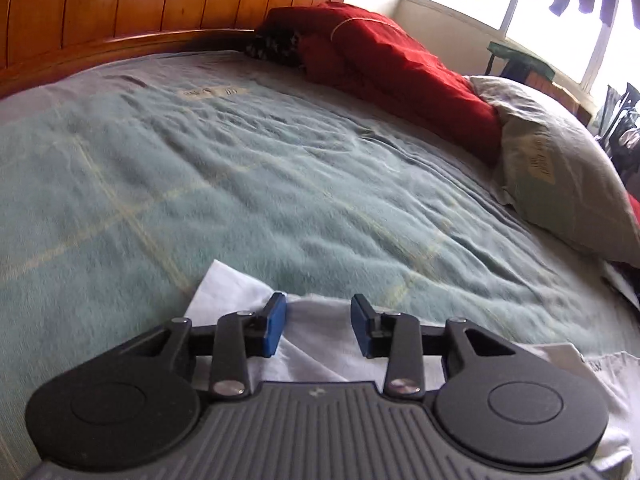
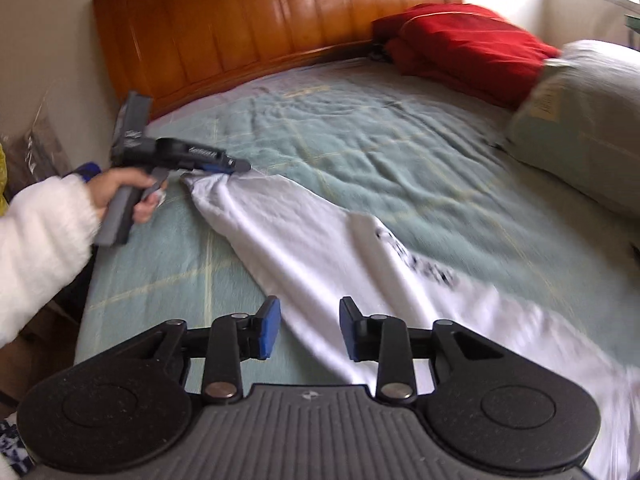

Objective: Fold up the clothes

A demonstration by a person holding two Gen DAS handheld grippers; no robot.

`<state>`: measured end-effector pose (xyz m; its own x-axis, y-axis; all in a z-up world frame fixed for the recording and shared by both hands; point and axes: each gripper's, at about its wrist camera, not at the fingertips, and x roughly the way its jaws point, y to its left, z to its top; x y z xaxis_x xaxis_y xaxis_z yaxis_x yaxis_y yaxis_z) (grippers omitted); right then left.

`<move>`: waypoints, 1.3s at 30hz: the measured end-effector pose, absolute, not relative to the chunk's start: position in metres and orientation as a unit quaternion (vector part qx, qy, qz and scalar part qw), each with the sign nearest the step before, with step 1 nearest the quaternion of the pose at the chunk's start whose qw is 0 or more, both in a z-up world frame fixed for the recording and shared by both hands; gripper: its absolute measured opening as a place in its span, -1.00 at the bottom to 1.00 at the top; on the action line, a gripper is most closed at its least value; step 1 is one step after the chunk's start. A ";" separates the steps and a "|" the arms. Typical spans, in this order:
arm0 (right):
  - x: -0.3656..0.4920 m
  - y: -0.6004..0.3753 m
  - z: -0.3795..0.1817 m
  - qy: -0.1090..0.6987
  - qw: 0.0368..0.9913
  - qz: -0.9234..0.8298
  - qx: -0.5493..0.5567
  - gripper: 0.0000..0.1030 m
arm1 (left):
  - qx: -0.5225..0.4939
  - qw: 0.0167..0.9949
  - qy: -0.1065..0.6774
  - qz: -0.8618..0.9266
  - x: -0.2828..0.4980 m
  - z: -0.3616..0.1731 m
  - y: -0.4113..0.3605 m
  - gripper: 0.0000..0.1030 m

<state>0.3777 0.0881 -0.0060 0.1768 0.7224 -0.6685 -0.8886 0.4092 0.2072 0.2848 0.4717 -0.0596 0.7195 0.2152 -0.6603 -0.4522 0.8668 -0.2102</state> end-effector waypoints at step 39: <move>0.372 -0.045 -0.055 0.385 0.827 0.410 0.025 1.00 | -0.221 0.879 0.422 0.028 0.440 -0.074 0.271 0.45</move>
<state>0.3722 -0.0453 -0.0546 0.3676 0.6973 -0.6153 -0.6587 0.6623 0.3570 0.4404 0.2713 -0.0739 0.6419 -0.1376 -0.7543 -0.2358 0.9007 -0.3649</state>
